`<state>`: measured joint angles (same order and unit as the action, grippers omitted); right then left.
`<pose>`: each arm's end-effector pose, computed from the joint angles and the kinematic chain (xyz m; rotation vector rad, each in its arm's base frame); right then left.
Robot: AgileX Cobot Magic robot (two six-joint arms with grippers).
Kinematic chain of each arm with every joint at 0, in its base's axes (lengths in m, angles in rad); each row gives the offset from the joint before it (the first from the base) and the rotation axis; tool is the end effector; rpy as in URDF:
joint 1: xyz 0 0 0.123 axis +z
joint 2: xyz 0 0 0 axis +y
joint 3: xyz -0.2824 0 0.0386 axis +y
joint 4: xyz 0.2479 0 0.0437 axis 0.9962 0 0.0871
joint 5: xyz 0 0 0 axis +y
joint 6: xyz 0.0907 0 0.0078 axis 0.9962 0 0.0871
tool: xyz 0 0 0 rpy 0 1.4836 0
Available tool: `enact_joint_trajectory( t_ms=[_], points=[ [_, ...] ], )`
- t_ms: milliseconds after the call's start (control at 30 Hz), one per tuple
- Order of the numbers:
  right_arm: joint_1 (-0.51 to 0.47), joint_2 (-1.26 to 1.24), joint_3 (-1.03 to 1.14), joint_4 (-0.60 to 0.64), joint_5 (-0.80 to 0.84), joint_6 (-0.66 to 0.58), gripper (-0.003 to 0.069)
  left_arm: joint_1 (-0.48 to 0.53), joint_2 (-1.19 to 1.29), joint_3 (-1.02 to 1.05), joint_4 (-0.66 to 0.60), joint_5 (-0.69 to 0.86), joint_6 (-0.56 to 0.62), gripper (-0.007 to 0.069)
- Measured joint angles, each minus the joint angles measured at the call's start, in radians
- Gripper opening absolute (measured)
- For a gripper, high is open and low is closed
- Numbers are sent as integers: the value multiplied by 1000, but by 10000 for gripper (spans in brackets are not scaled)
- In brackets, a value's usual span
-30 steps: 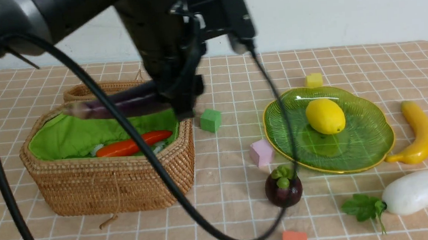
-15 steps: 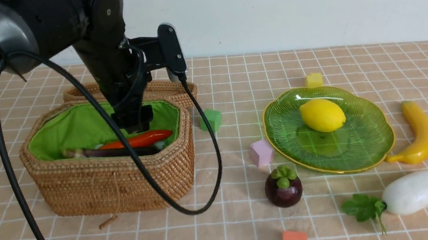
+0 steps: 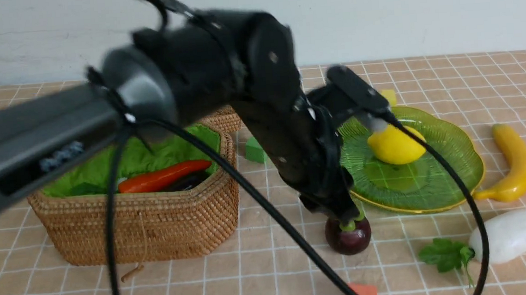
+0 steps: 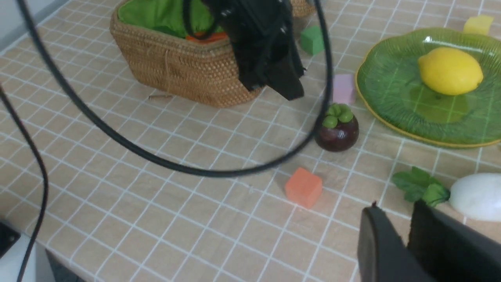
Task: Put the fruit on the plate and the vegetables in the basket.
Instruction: Grab a mangosteen with your left arm and put it on the plate on the right
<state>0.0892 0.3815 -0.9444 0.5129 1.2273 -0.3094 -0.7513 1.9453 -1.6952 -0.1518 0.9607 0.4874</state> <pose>0.0044 0.0426 0.3922 -0.5021 2.0097 0.4830 0.3063 -0.3015 0.2714 1.5047 2.2475 -0.2745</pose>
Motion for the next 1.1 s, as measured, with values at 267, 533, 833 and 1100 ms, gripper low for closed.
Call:
enact_joint_trajectory(
  t_ms=[267,533,833,1100],
  points=[
    [0,0,0,0,20,1,153,-37,115,1,97,-172,-14,619],
    [0,0,0,0,20,2,154,-37,180,1,96,-273,-14,628],
    [0,0,0,0,33,2,153,-37,227,-10,102,-274,-41,553],
    [0,0,0,-40,0,15,153,-37,144,-112,138,25,-133,553]
  ],
)
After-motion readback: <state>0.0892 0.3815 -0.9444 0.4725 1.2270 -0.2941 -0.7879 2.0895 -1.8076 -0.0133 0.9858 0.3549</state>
